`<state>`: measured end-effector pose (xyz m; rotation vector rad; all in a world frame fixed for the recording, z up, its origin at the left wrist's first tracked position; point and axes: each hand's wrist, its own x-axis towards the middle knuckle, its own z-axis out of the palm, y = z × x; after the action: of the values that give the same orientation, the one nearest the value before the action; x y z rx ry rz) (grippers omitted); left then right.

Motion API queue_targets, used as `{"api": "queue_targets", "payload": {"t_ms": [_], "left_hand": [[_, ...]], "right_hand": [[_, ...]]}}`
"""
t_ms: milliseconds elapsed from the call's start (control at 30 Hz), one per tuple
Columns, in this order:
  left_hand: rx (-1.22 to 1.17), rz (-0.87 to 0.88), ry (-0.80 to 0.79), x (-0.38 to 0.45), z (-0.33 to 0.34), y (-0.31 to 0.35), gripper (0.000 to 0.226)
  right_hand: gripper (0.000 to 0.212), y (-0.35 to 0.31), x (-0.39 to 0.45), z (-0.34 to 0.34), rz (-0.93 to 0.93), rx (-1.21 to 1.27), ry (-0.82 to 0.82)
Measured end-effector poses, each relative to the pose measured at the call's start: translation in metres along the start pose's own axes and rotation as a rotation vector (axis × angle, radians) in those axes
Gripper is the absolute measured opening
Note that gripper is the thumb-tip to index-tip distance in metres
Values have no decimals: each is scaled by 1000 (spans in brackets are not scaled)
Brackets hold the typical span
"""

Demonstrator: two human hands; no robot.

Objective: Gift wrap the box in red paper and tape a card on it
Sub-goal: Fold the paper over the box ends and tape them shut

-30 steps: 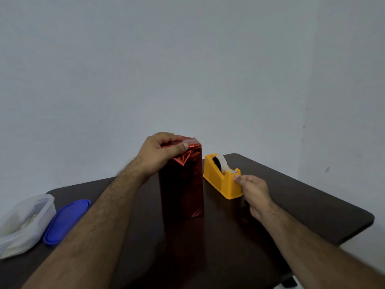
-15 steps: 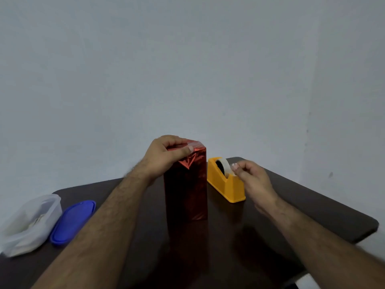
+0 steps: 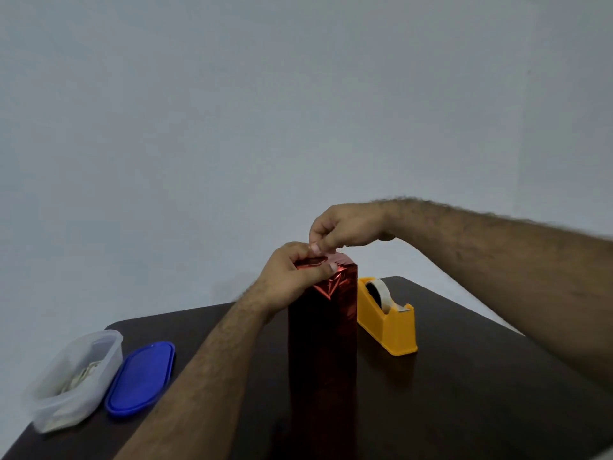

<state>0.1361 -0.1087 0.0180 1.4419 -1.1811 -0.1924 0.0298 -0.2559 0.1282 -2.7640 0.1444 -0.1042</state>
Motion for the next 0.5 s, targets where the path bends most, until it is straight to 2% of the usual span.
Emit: {"api": "queue_targets", "payload": {"t_ms": [233,367,500], "left_hand": [[35,18,-14,3,-2,-4,21],[56,10,-11,6,-3,-6,22],[88,26,-10,6,-3,-6,24]], "right_hand": [[8,-18,13,-7,134,-169,-94],[11,-27,20,-6,183,-266,-85],[25,-39,26,-8,306,-373,-128]]}}
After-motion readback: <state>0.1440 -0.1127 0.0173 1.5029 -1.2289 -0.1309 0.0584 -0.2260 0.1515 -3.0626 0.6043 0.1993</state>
